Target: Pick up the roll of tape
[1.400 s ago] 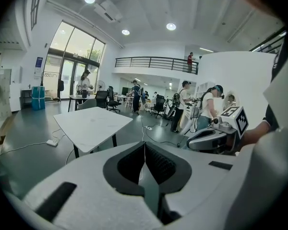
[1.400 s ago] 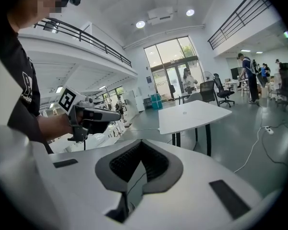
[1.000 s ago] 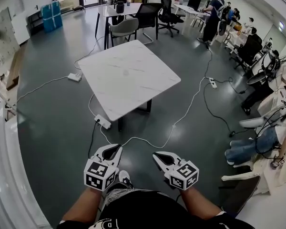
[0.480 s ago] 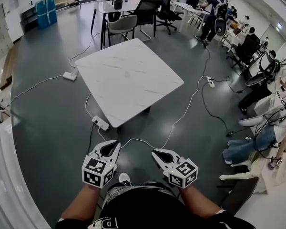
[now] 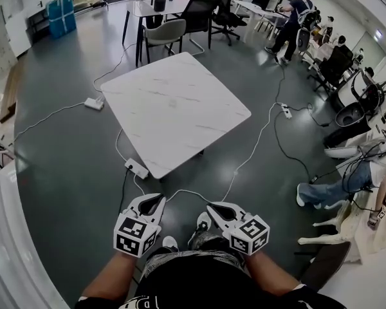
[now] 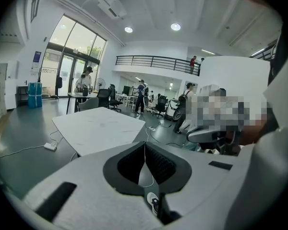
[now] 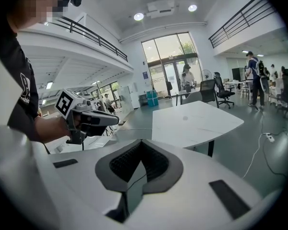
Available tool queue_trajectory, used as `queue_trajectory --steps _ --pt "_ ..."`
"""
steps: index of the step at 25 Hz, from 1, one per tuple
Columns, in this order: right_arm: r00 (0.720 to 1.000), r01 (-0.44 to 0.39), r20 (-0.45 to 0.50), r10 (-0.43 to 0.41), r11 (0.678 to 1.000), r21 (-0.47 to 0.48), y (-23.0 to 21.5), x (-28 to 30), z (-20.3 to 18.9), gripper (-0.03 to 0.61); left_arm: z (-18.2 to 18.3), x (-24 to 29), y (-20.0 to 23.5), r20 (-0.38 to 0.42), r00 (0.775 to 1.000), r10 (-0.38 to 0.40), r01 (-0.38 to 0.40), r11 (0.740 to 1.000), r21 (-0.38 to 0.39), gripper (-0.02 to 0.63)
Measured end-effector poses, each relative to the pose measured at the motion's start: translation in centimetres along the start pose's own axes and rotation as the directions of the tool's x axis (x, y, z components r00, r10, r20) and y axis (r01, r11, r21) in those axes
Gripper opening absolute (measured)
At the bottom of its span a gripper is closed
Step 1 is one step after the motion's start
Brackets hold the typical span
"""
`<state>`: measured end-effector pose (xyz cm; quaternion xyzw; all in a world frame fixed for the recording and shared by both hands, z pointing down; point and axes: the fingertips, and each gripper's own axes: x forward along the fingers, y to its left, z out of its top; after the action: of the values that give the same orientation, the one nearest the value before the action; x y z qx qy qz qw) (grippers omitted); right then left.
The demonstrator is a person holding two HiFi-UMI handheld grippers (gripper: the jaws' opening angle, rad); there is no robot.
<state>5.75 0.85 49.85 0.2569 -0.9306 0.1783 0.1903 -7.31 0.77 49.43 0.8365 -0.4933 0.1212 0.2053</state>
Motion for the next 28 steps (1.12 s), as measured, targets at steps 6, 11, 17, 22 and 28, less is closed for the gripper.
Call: queue_trajectory --steps 6,11,17,22,28 --pt "1.000 -0.024 0.009 0.024 1.000 -0.003 -2.1 1.8 0.6 0.005 0.4 1.8 1.3 -0.009 1.000 0.022 -0.021 1.000 0.010 0.020" --pt "0.998 -0.050 0.026 0.050 0.999 -0.011 -5.8 3.6 1.9 0.005 1.8 4.9 2.8 -0.005 0.998 0.058 -0.058 0.998 0.016 0.020" --pt "0.996 -0.079 0.046 0.080 0.997 -0.023 -10.5 6.5 5.2 0.005 4.1 8.9 5.0 -0.013 0.995 0.099 -0.099 0.995 0.016 0.020" --pt "0.993 -0.106 0.041 0.107 0.994 -0.031 -14.4 8.4 7.0 0.005 5.5 12.7 6.4 -0.024 0.993 0.113 -0.113 0.994 -0.003 0.020" --pt "0.990 -0.136 0.029 0.136 0.991 -0.009 -20.2 10.3 9.0 0.005 8.6 17.4 8.8 -0.031 0.983 0.179 -0.180 0.983 -0.026 0.020"
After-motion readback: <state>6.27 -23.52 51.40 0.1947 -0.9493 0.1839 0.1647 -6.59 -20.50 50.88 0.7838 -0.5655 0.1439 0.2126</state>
